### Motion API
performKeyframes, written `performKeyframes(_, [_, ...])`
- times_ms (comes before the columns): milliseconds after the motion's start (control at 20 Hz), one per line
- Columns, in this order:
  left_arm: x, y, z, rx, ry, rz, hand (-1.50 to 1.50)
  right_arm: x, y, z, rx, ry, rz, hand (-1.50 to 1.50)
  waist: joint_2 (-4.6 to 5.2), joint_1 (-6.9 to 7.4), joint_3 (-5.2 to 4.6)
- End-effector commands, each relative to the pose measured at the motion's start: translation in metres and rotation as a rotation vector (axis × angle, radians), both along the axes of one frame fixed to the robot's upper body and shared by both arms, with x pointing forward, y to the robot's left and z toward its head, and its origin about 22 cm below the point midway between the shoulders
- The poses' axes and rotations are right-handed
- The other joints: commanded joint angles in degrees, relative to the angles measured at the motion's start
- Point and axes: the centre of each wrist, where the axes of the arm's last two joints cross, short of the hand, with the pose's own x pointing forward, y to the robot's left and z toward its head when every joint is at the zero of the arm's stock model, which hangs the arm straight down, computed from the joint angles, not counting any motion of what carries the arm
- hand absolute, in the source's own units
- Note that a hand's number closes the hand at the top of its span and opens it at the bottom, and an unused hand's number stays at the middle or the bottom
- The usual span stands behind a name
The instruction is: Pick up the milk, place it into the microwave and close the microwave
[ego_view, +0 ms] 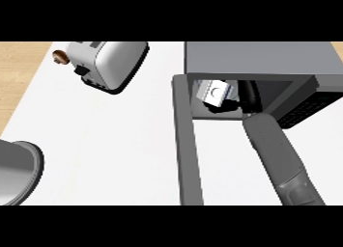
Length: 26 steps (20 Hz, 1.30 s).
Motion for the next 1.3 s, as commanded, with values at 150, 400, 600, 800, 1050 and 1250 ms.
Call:
performKeyframes(150, [0.018,-0.006,-0.001,-0.008,-0.013,-0.051,-1.50,0.034,0.010,0.023,-0.088,0.049,-0.119,1.50,1.53,2.52,-0.34])
performKeyframes(400, [0.021,-0.003,0.000,0.014,-0.022,-0.055,-1.50,0.050,-0.012,0.046,-0.110,0.008,-0.214,1.50,2.13,3.40,-0.31])
performKeyframes(600, [0.021,-0.004,-0.004,-0.004,-0.013,-0.060,-1.50,0.052,-0.016,0.049,-0.218,-0.074,-0.301,1.50,2.48,4.53,-0.33])
performKeyframes(800, [0.021,-0.002,-0.007,-0.012,0.002,-0.082,-1.50,0.049,-0.025,0.040,-0.273,-0.114,-0.341,1.50,2.91,5.81,-0.28])
performKeyframes(1050, [0.036,0.000,-0.007,-0.004,-0.004,-0.100,-1.50,0.048,-0.048,0.039,-0.393,-0.084,-0.379,1.50,3.64,6.19,-0.29])
performKeyframes(1250, [0.038,0.001,-0.007,0.010,-0.010,-0.083,-1.50,0.044,-0.064,0.033,-0.408,-0.042,-0.572,-1.50,3.94,6.48,-0.32])
